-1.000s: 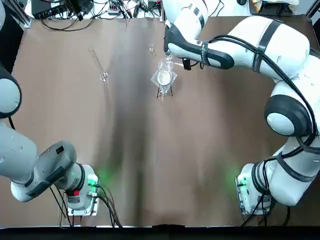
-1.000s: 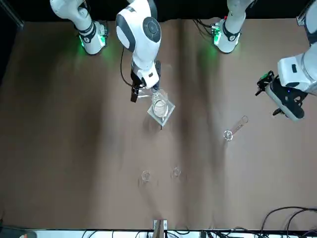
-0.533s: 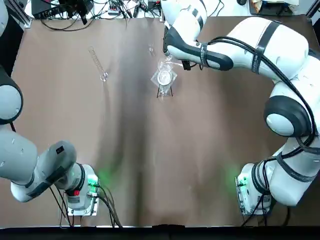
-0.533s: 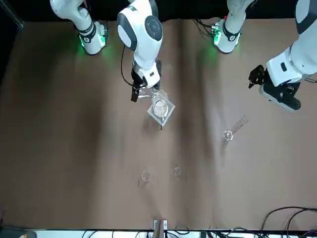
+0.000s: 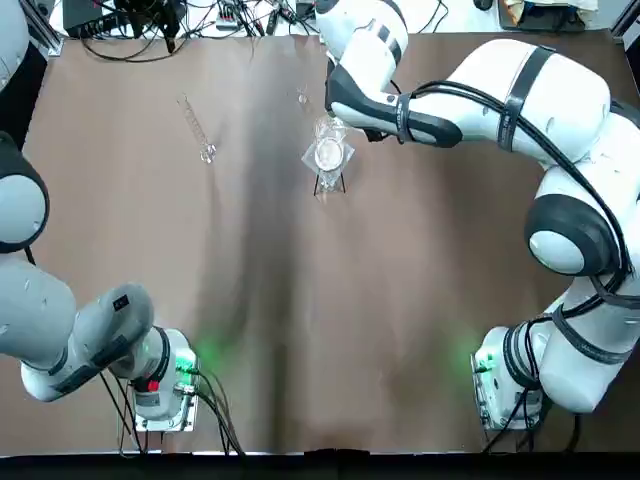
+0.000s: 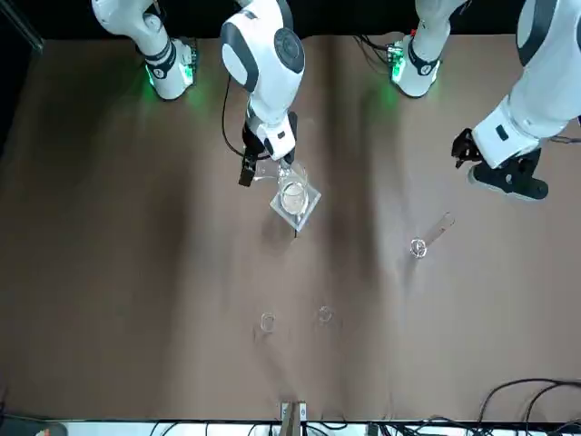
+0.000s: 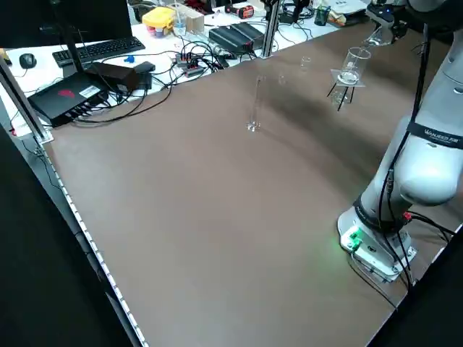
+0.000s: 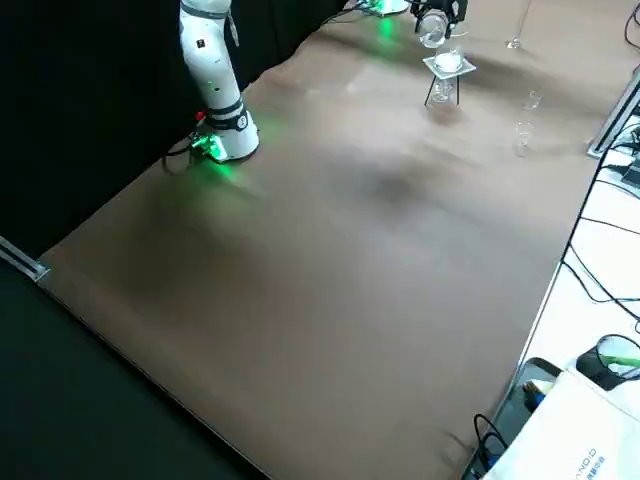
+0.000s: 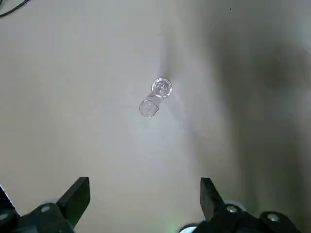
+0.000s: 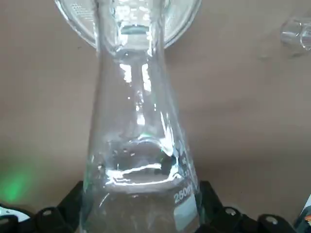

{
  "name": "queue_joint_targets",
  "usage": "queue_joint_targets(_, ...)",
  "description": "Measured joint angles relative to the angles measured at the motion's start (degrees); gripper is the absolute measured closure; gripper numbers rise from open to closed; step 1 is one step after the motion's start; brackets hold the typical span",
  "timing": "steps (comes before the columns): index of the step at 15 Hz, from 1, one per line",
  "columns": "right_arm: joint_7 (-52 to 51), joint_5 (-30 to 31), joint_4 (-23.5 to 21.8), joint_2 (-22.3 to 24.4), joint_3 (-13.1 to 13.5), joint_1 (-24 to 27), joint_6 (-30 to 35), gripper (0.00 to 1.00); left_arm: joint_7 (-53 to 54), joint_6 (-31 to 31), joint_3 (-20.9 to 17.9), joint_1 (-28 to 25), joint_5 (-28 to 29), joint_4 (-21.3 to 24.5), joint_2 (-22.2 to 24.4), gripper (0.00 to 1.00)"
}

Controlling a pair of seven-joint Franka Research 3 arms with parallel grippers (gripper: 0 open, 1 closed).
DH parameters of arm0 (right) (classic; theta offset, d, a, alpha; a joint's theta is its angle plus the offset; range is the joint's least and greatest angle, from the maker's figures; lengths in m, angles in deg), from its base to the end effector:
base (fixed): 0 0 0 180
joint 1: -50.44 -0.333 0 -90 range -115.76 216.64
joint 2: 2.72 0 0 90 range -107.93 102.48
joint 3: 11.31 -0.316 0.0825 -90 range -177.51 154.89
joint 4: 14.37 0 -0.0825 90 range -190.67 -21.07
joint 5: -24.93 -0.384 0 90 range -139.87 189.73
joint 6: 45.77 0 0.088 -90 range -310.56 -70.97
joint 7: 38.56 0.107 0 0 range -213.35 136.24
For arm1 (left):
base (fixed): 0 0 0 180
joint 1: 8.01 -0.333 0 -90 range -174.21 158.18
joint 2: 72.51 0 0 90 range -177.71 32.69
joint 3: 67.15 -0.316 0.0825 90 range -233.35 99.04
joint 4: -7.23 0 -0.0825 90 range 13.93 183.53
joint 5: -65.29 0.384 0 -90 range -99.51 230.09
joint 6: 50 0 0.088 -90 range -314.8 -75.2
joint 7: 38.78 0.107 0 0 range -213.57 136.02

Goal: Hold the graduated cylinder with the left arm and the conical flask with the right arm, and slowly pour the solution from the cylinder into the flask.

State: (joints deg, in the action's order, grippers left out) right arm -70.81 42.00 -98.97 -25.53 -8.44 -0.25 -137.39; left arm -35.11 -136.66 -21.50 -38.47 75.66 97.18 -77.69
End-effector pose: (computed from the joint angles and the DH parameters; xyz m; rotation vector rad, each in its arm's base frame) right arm 0.4536 0.4616 0.4345 2.0784 1.8391 -0.3209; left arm 0.5553 -0.1118 0.5847 -2.9681 0.4964 0.1629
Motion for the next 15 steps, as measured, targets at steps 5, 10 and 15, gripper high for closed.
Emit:
queue_joint_targets(5, 0.4, 0.1, 0.4, -0.1, 0.0, -0.3, 0.4, 0.04, -6.7, 0.0, 0.0, 0.1, 0.0, 0.0, 0.0, 0.00)
queue_joint_targets(10, 0.4, 0.6, 1.5, -0.5, 0.1, -0.3, 1.5, 0.04, -11.0, 0.0, 1.1, 0.2, 0.0, 0.0, 0.0, 0.00)
queue_joint_targets(15, 0.5, 1.2, 1.6, -0.6, 0.1, -0.3, 1.6, 0.04, -12.1, 0.0, 0.7, 1.2, 0.0, 0.0, 0.1, 0.00)
